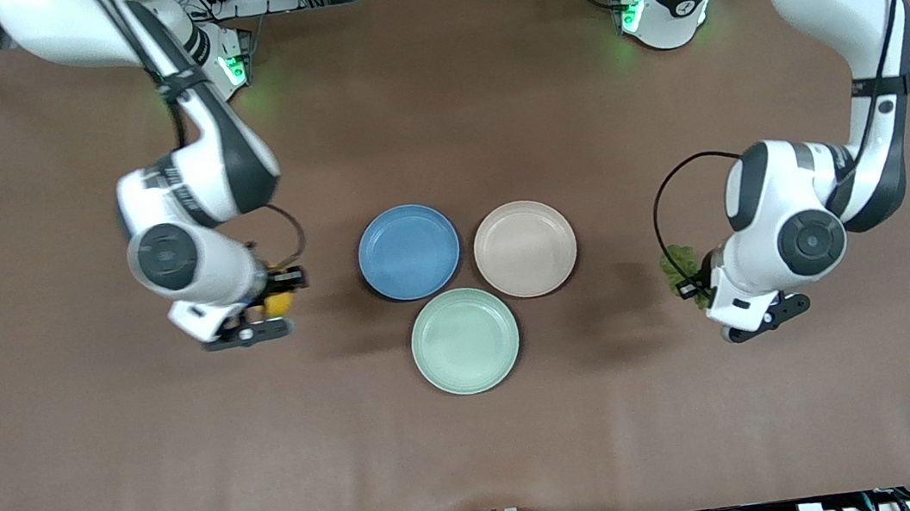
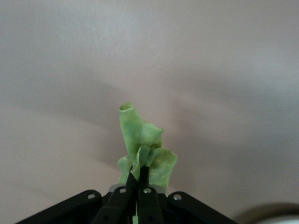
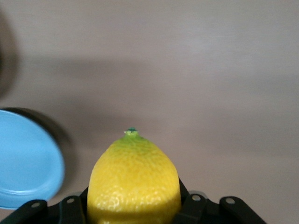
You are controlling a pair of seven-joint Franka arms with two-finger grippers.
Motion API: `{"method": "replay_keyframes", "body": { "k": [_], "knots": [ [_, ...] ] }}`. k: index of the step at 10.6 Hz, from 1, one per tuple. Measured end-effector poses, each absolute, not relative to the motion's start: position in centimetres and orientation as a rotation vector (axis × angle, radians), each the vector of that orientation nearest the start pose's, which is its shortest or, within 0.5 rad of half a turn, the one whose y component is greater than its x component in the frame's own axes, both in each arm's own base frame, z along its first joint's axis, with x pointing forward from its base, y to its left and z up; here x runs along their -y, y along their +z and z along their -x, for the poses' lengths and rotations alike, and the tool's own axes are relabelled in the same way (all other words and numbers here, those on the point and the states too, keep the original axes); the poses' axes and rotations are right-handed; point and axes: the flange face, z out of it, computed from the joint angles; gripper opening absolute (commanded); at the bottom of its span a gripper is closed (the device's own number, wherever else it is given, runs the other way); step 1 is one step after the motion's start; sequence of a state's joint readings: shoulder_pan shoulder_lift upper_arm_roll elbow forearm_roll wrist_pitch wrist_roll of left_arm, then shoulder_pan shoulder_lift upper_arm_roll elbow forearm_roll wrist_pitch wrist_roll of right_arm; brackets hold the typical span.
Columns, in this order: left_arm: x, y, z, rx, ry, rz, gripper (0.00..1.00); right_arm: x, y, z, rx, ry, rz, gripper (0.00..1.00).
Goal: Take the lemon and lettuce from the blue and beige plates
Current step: 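Lift the lemon with the right gripper while the left gripper lifts the lettuce, then lower the lemon onto the table while the left gripper lowers the lettuce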
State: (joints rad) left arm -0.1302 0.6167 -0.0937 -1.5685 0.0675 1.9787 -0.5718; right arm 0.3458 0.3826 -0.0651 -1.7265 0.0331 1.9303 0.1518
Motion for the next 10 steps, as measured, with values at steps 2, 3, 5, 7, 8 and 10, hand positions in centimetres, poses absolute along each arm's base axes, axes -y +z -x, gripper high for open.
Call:
{"method": "replay_keyframes", "body": {
  "k": [2,3,5,7,8,10],
  "knots": [
    [13.2,23.0,-66.1,0.504,0.325,2.989,0.01,-12.7,34.8,-61.0,0.248,0.296,3.156,0.24],
    [13.0,22.3,-66.1,0.508,0.333,2.985,0.24,-10.2,34.6,-61.1,0.265,0.300,3.157,0.24],
    [12.3,22.6,-66.5,0.525,0.319,2.983,0.74,-5.6,33.1,-61.2,0.305,0.266,3.165,0.24],
    [11.6,22.9,-66.9,0.544,0.310,2.983,1.00,-2.6,30.6,-60.5,0.311,0.211,3.177,0.24],
    [11.4,23.0,-66.9,0.548,0.307,2.983,1.00,-1.8,29.1,-59.8,0.310,0.187,3.182,0.24],
    [11.2,24.0,-67.3,0.555,0.282,2.990,1.00,-1.4,26.4,-58.6,0.315,0.145,3.190,0.24]
  ]
}}
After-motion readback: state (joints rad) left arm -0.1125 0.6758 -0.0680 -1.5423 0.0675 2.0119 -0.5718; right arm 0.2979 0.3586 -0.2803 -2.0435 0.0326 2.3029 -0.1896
